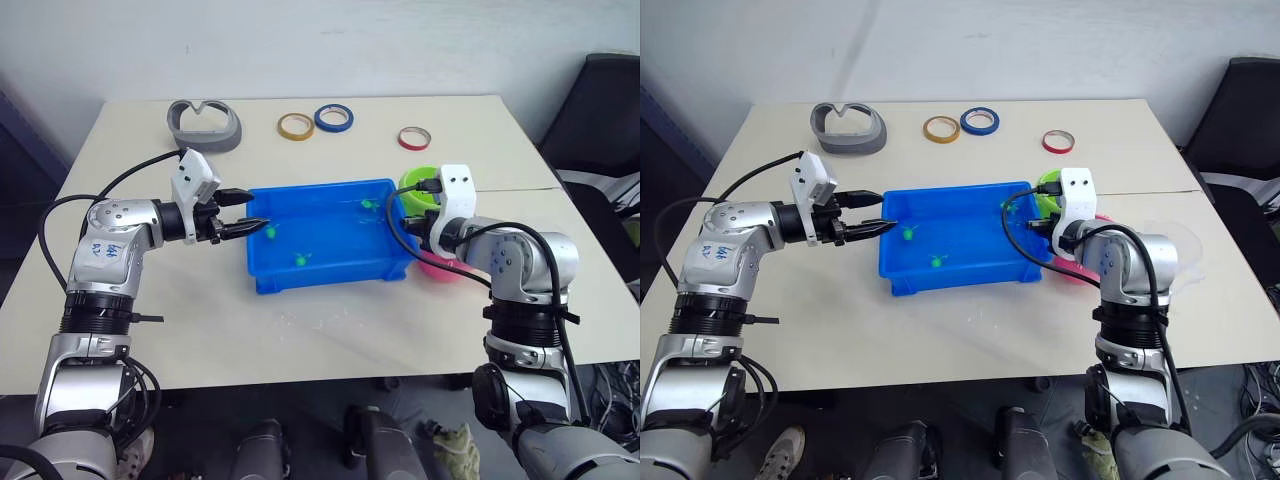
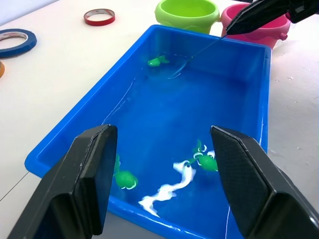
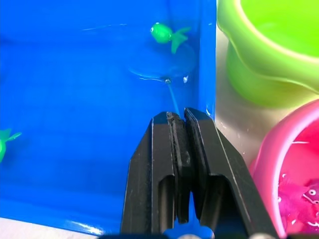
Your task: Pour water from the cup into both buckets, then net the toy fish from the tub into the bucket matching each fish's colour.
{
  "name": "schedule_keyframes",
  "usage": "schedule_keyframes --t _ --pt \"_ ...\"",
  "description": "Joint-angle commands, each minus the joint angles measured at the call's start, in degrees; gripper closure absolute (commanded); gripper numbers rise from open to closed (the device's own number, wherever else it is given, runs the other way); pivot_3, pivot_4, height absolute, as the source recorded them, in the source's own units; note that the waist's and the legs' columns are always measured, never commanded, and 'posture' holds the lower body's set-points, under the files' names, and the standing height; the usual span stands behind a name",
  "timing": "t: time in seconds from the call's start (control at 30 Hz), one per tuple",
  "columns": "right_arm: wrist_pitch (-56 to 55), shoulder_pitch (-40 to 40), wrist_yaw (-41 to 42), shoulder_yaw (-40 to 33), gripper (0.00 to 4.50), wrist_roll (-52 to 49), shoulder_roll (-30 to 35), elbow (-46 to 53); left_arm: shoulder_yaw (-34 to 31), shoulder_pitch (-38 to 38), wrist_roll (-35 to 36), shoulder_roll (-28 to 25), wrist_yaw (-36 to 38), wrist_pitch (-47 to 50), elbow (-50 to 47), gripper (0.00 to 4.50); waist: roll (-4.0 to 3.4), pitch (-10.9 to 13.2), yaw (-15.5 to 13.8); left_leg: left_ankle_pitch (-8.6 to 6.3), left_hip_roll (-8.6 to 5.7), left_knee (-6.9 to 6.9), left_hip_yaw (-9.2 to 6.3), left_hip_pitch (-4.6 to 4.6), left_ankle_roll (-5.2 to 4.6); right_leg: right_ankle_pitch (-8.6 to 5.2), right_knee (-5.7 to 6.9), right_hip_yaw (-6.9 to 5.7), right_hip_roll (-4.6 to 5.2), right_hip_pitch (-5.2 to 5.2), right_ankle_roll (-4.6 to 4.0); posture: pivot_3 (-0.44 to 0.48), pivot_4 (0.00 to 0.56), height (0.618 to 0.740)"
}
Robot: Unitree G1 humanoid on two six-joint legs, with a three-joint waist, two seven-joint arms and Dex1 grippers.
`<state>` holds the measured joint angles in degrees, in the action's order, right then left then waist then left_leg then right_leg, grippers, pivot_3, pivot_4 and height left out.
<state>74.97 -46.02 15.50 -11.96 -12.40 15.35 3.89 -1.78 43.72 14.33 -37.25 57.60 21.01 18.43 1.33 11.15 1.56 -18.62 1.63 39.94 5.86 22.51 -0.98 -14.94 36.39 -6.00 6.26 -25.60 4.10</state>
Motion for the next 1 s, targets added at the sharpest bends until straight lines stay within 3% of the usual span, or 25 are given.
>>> schedule_keyframes --t 0.03,0.23,1.0 --pt "-1.93 -1.49 -0.58 -0.40 4.50 -0.54 1.35 1.42 -1.27 0.34 0.89 -0.99 0.28 -0.40 -1.96 1.22 0.00 0.00 0.03 0.00 0.00 0.00 0.00 0.00 0.00 0.00 0.00 0.00 0.00 0.00 0.00 0.000 0.150 0.713" --pt "-3.26 -0.91 -0.32 1.06 4.50 -0.92 1.87 3.43 -0.90 0.87 0.68 -0.46 0.41 -1.02 -1.01 1.22 -0.01 0.01 0.03 0.00 0.01 -0.01 0.00 0.00 0.00 0.00 -0.01 0.00 0.01 0.00 0.00 0.000 0.150 0.713" --pt "5.15 10.12 3.78 0.08 4.50 -9.73 7.84 26.04 -0.47 4.64 0.79 -0.56 5.08 -4.21 3.88 1.22 -0.02 0.01 -0.07 -0.01 0.00 -0.08 0.00 0.03 -0.02 0.00 -0.18 -0.02 0.00 0.00 0.00 0.000 0.150 0.713"
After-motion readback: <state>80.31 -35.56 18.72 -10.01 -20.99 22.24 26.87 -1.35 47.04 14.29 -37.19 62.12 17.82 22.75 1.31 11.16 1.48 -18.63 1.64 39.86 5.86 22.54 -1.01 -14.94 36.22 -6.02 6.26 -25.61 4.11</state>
